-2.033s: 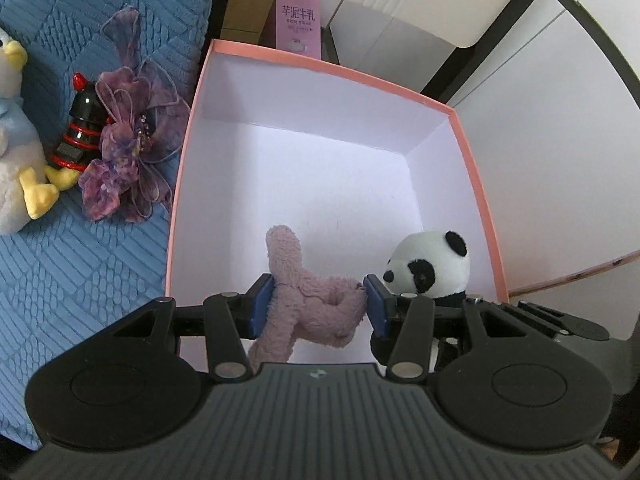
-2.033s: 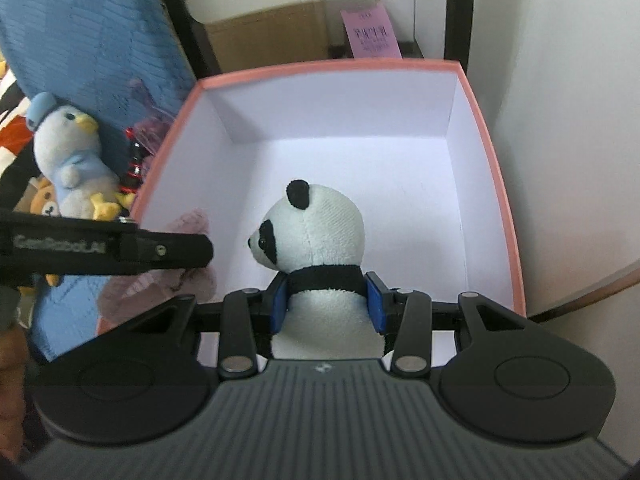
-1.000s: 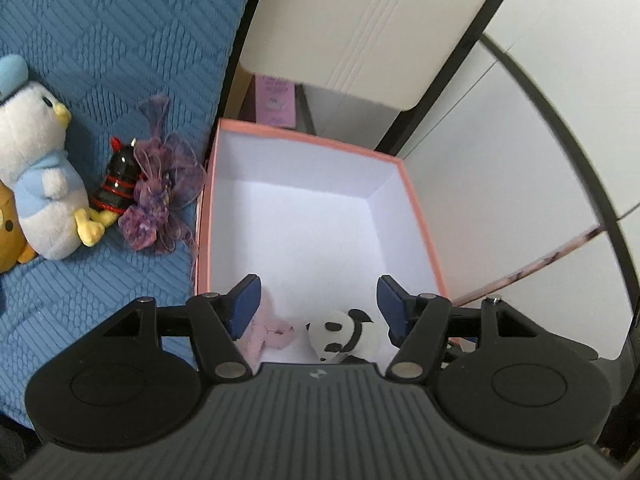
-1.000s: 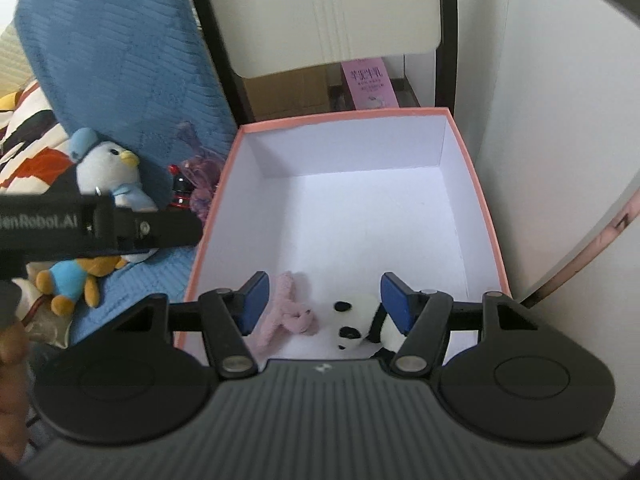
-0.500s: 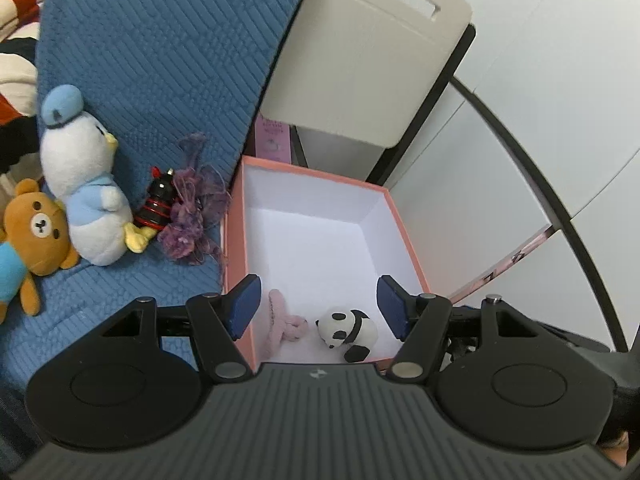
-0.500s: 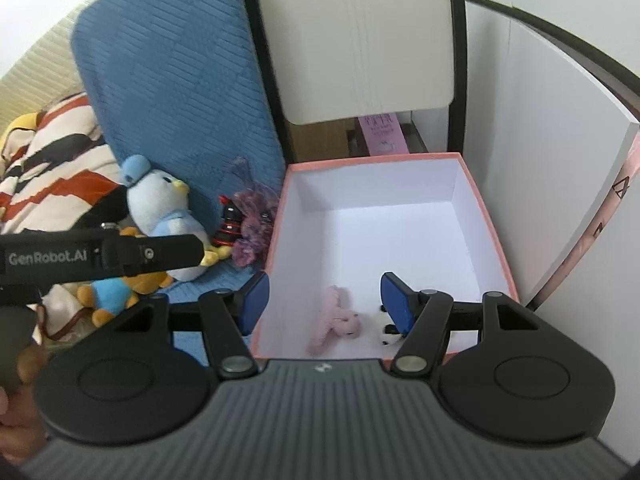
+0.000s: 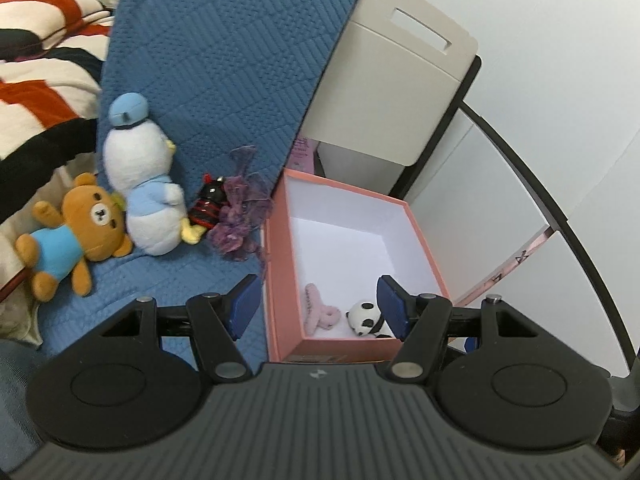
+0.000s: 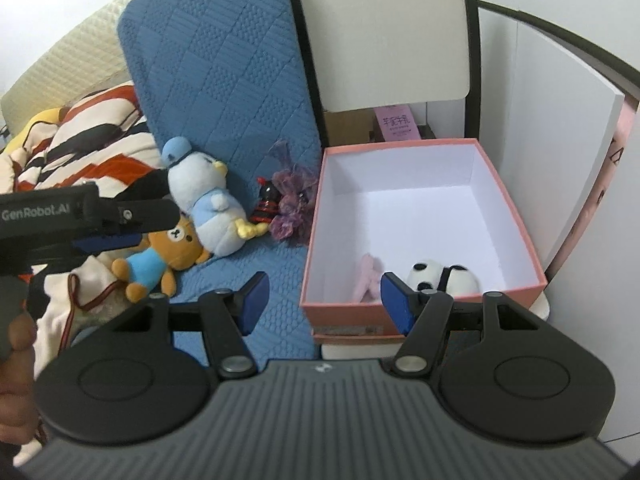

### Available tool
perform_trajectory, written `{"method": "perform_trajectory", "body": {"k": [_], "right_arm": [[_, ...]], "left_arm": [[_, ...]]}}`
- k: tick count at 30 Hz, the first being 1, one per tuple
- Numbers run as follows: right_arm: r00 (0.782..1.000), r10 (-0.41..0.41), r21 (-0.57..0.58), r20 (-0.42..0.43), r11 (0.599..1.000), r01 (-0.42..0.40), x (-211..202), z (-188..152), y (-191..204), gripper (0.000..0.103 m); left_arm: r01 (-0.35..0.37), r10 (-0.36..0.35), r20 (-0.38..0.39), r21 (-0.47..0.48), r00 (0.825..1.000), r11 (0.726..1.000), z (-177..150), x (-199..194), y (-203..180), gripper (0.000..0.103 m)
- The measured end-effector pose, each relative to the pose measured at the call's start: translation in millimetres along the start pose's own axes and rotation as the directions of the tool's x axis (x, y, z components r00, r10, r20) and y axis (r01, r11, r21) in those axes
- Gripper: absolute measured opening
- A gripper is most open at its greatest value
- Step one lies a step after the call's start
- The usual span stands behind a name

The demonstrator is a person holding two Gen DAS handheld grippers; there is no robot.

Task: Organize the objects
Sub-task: 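Withdraw both grippers up and away from the pink box, then move right gripper toward purple ribbon bow while left gripper approaches white duck plush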

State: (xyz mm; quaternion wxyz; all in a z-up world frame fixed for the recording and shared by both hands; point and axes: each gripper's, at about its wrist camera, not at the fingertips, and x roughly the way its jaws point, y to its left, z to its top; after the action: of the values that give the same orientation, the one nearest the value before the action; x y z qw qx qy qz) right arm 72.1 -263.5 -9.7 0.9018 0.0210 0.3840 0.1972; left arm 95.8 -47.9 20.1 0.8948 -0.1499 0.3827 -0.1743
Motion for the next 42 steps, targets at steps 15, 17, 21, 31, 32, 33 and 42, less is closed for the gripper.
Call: {"method": "perform_trajectory", "body": {"k": [15, 17, 21, 31, 32, 33, 42], "right_arm": [[0.993, 0.083, -0.084, 0.081, 0.994, -0.076, -14, -30, 34, 0.064], [0.991, 0.090, -0.092, 0.097, 0.992, -0.081, -13, -33, 37, 0.064], [0.989, 0.101, -0.106, 0.109, 0.990, -0.089, -5, -42, 40, 0.064], [0.992, 0.099, -0.108, 0.079, 0.990, -0.090, 25, -53, 39, 0.067], [0.992, 0.099, -0.106, 0.078, 0.990, -0.091, 28, -53, 39, 0.067], [0.992, 0.100, -0.103, 0.076, 0.990, -0.092, 32, -53, 39, 0.067], [0.991, 0.105, -0.113, 0.080, 0.989, -0.095, 64, -48, 37, 0.067]], "left_arm": [[-0.068, 0.071, 0.070, -0.050, 0.995, 0.996, -37, -35, 39, 0.070], [-0.068, 0.071, 0.068, -0.057, 0.995, 0.996, -40, -32, 44, 0.070], [-0.081, 0.084, 0.070, -0.054, 0.994, 0.995, -45, -24, 53, 0.070], [-0.097, 0.100, 0.045, -0.064, 0.994, 0.993, -56, 3, 74, 0.070], [-0.100, 0.102, 0.040, -0.064, 0.994, 0.993, -58, 7, 77, 0.070], [-0.101, 0.104, 0.035, -0.065, 0.994, 0.993, -59, 10, 80, 0.070], [-0.131, 0.133, 0.027, -0.045, 0.991, 0.990, -57, 40, 105, 0.070]]}}
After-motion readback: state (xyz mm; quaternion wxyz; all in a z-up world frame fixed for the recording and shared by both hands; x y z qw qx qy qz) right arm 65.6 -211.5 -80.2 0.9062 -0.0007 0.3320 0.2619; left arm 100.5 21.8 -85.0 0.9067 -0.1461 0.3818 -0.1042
